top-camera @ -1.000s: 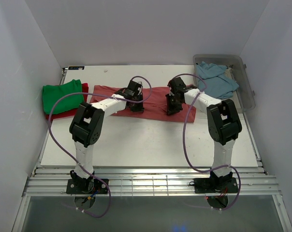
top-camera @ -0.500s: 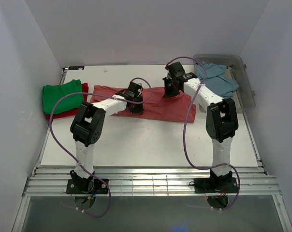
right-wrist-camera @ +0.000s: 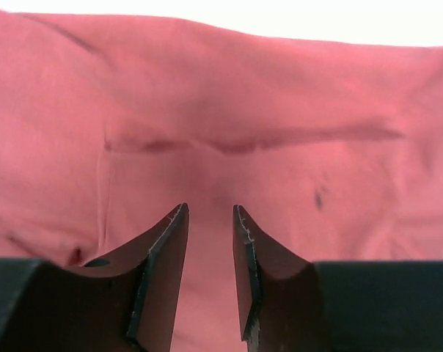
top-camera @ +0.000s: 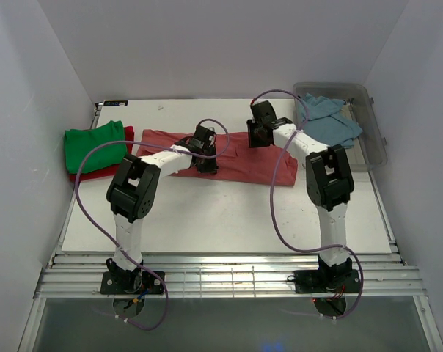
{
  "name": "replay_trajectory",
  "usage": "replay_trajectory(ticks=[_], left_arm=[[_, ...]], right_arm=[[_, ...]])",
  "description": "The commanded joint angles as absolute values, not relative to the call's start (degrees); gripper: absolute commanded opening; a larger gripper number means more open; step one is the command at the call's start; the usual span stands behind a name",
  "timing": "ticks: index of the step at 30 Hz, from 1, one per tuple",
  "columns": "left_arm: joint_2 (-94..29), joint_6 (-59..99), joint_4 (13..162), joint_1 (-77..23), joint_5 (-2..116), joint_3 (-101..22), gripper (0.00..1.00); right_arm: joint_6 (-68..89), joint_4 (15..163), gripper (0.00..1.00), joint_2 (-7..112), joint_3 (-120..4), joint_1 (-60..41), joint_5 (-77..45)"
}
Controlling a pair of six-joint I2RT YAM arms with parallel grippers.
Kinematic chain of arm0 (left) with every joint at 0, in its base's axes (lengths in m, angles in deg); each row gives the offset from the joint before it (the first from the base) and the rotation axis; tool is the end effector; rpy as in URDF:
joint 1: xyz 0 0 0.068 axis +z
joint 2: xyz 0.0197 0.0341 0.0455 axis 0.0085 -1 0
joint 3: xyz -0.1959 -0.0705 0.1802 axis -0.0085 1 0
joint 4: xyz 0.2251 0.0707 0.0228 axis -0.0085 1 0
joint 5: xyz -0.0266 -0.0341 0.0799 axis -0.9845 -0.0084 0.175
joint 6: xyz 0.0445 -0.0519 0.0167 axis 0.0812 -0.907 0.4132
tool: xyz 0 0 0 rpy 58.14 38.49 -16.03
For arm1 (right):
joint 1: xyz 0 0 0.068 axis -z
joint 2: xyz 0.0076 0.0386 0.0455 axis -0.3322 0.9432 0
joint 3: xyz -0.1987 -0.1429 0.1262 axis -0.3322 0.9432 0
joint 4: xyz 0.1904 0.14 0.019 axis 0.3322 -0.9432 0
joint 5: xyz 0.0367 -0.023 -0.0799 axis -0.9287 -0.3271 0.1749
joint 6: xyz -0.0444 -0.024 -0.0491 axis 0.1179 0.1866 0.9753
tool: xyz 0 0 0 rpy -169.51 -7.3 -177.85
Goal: Fold and stack the t-shirts
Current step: Fold the tshirt
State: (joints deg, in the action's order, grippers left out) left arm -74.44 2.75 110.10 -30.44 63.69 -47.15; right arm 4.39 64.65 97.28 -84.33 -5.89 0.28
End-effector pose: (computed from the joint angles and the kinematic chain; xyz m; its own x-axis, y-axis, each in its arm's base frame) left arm 0.3654 -0.2123 0.1570 -0.8872 -0.0530 -0.4582 0.0887 0.9552 -0.2822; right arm 0.4434 0.2005 0.2005 -0.7342 -0.1028 -0.6711 -0.1786 0.9829 0.0449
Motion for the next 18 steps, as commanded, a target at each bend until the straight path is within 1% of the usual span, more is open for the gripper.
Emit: replay_trajectory(ticks=[1, 2, 4, 5, 6, 7, 10, 11, 14, 15, 16, 18], left_arm=[[-73.7, 3.8, 110.6, -30.5, 66.1, -47.8, 0.00], [-73.1, 4.2, 110.7, -30.5, 66.2, -48.3, 0.00], [-72.4, 4.3, 111.6, -30.5, 67.0, -50.1, 0.00], [-71.5, 4.4, 112.2, -30.5, 67.6, -50.7, 0.00], [-70.8, 4.5, 112.4, -30.5, 68.2, -51.1, 0.00], [-70.1, 4.5, 112.5, -30.5, 69.0, -51.5, 0.00], [-66.6, 5.3, 113.7, -30.5, 74.3, -52.2, 0.00], [-65.9, 5.7, 114.5, -30.5, 77.3, -52.1, 0.00], [-64.2, 8.1, 116.8, -30.3, 81.5, -50.9, 0.00], [-63.9, 9.2, 117.2, -29.8, 83.6, -50.2, 0.00], [-63.6, 9.4, 118.1, -29.4, 84.2, -49.5, 0.00], [-63.4, 9.8, 118.5, -27.6, 84.8, -47.1, 0.00]], right_arm=[[6.5, 75.2, 0.37, 81.6, -76.0, -6.1, 4.8], [6.6, 78.3, 0.37, 78.8, -70.3, -6.2, 4.8], [6.3, 79.4, 0.38, 72.1, -66.2, -6.1, 4.4], [6.0, 78.6, 0.37, 70.6, -63.3, -6.1, 4.4], [5.5, 77.8, 0.40, 69.1, -62.1, -6.1, 4.4], [5.2, 76.7, 0.41, 67.7, -61.2, -6.1, 4.4], [4.4, 71.3, 0.38, 68.1, -59.5, -6.1, 5.0], [3.9, 70.0, 0.36, 68.6, -59.2, -6.1, 5.1], [2.7, 67.0, 0.20, 71.6, -58.3, -6.1, 5.1], [2.2, 66.5, 0.10, 72.6, -58.2, -6.2, 5.0], [1.5, 65.5, 0.08, 74.4, -58.6, -6.2, 4.8], [0.8, 64.9, 0.08, 76.5, -59.2, -6.2, 4.2]])
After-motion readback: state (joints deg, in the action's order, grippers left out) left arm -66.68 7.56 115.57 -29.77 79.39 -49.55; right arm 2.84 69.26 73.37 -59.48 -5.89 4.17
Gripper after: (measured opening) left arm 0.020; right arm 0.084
